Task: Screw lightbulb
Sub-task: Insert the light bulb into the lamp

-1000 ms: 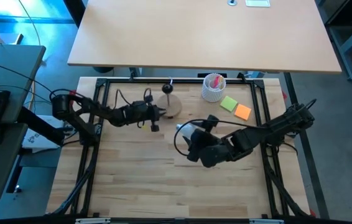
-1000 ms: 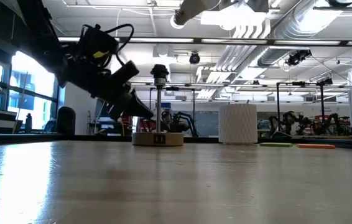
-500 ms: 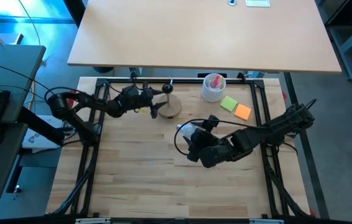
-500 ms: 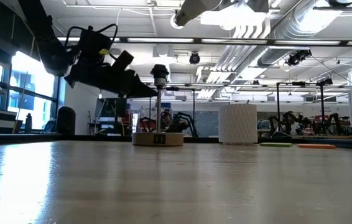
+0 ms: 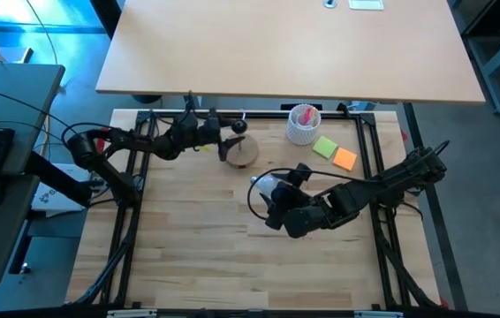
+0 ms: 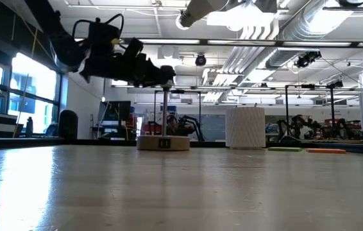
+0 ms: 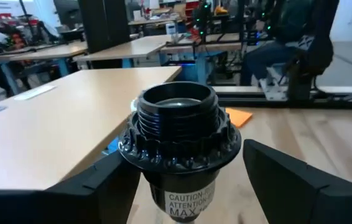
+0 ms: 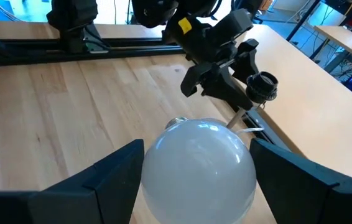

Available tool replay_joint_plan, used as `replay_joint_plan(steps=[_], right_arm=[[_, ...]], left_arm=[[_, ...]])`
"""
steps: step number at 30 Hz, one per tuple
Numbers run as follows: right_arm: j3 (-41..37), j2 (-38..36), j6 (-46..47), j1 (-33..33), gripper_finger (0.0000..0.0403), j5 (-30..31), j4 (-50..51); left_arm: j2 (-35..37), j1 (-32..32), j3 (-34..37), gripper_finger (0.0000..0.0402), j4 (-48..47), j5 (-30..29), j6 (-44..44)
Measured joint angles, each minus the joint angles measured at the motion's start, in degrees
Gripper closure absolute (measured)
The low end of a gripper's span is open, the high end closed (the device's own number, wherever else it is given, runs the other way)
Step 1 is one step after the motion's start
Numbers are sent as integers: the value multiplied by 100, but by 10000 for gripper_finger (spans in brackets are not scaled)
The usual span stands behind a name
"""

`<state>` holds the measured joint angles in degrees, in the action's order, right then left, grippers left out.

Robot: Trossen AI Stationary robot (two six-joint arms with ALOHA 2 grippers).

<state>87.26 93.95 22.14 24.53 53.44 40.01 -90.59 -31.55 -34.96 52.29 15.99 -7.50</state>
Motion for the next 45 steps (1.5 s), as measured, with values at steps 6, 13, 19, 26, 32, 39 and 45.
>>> replay_joint_plan(steps=[6, 13, 19, 26, 32, 39, 45], right_arm=[[0, 0, -7, 0, 117, -34, -48], [-2, -4, -616, 11, 117, -161, -411], [-2, -4, -745, 11, 117, -172, -495], [120, -17, -734, -8, 117, -48, -183], [116, 6, -416, -234, 117, -196, 230], [116, 348, -692, -510, 117, -227, 238], [116, 413, -720, -608, 117, 0, 232]], left_arm=[[-2, 31, -13, 155, 12, 117, -108], [3, 617, -33, 242, 2, 230, -1092], [16, 1530, -36, 245, -201, -865, -2142], [13, 2465, -33, 245, -451, -2430, -3229], [7, 2789, -27, 245, -563, -2994, -3448], [0, 2868, -24, 245, -585, -3646, -3439], [0, 2868, -22, 244, -585, -3668, -3448]])
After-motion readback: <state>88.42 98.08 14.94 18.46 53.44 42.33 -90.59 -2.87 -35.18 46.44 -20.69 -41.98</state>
